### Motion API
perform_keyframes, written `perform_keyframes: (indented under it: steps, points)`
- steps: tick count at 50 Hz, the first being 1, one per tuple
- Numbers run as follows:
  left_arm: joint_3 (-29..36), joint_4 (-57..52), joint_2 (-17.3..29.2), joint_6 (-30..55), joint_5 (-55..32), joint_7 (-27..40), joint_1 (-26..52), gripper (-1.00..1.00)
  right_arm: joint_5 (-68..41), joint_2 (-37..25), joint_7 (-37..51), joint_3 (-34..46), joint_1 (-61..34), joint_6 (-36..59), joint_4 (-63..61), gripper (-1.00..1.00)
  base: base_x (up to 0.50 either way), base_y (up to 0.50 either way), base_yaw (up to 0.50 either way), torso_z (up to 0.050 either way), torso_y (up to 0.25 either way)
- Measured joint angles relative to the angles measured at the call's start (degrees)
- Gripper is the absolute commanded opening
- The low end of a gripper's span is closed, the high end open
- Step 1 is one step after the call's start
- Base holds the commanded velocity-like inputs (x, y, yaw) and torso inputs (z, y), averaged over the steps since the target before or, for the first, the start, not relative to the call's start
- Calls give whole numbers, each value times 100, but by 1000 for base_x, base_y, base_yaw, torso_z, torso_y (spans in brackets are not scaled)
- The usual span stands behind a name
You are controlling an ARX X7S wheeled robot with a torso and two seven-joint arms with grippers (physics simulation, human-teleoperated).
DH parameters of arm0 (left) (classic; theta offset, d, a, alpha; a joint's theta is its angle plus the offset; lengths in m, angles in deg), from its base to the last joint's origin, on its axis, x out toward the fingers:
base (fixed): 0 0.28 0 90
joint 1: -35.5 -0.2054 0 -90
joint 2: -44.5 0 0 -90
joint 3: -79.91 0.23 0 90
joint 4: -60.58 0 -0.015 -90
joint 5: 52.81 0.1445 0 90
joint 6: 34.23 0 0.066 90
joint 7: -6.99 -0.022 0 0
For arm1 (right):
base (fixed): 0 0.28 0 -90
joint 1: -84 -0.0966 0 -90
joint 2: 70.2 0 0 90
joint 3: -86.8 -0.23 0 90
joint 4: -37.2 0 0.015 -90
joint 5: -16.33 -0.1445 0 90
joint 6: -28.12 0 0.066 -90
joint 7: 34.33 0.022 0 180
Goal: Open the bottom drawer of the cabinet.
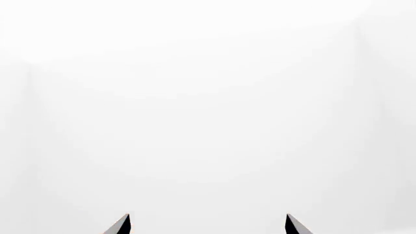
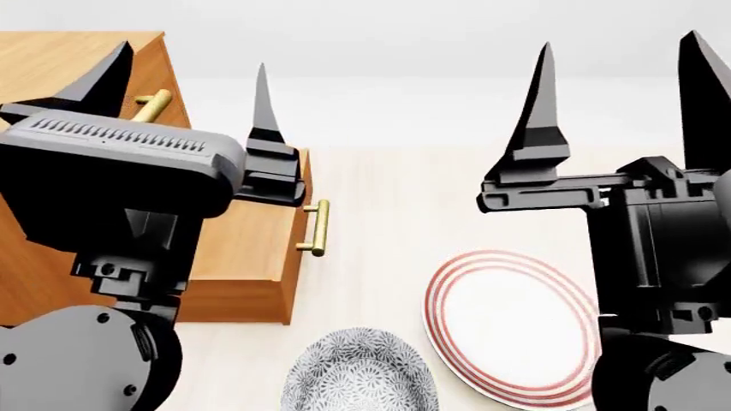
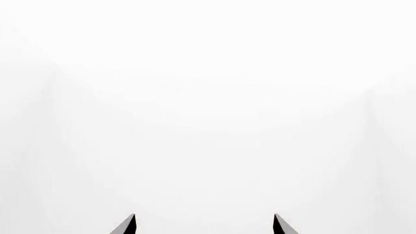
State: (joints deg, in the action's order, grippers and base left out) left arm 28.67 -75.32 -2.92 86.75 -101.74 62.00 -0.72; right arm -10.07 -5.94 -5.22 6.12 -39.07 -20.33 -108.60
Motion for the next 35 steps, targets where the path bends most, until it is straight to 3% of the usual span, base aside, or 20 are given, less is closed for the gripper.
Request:
perform_keyframes:
  steps: [35]
  points:
    - [-26,-304,-134,453,-151,229,636,100,-916,154,164,-29,-1969,829,234,100,0,0,0,0,0]
